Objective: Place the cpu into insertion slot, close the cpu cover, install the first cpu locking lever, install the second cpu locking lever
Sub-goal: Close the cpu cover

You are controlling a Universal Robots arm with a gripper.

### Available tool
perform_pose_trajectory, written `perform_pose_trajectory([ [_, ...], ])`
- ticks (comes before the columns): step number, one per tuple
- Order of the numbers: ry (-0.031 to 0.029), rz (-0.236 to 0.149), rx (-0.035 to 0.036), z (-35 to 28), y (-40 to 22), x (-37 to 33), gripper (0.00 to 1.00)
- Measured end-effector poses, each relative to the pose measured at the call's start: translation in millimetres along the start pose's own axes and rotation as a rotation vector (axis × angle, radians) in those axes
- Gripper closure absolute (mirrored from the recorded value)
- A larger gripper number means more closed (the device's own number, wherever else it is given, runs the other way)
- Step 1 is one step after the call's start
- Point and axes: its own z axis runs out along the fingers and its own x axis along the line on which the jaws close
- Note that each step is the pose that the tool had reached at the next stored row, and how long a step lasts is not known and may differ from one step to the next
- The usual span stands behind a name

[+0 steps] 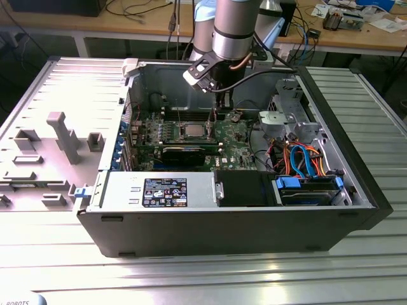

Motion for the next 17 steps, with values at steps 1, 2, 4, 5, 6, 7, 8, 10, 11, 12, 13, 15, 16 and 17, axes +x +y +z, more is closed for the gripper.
perform_pose_trajectory([
  [1, 0.0, 0.0, 0.0, 0.0, -1.0, 0.0, 0.89],
  [2, 0.0, 0.0, 0.0001, 0.0, -1.1, 0.0, 0.89],
  [4, 0.0, 0.0, 0.0, 0.0, -2.3, 0.0, 0.89],
  [5, 0.0, 0.0, 0.0, 0.0, -3.9, 0.0, 0.89],
  [6, 0.0, 0.0, 0.0, 0.0, -4.3, 0.0, 0.89],
  [7, 0.0001, 0.0, 0.0, 0.0, -4.6, 0.0, 0.89],
  [8, 0.0, 0.0, 0.0, 0.0, -4.9, 0.0, 0.89],
  [10, 0.0, 0.0, 0.0, 0.0, -5.6, 0.0, 0.89],
  [11, 0.0, 0.0, 0.0, 0.0, -5.8, 0.0, 0.89],
  [12, 0.0001, 0.0, 0.0, 0.0, -5.9, 0.0, 0.89],
  [13, 0.0, 0.0, 0.0, 0.0, -5.9, 0.0, 0.89],
  [15, 0.0, 0.0, 0.0, 0.0, -5.9, 0.0, 0.89],
  [16, 0.0001, 0.0, 0.0, 0.0, -6.4, 0.0, 0.89],
  [17, 0.0001, 0.0, 0.0, 0.0, -6.9, 0.0, 0.89],
])
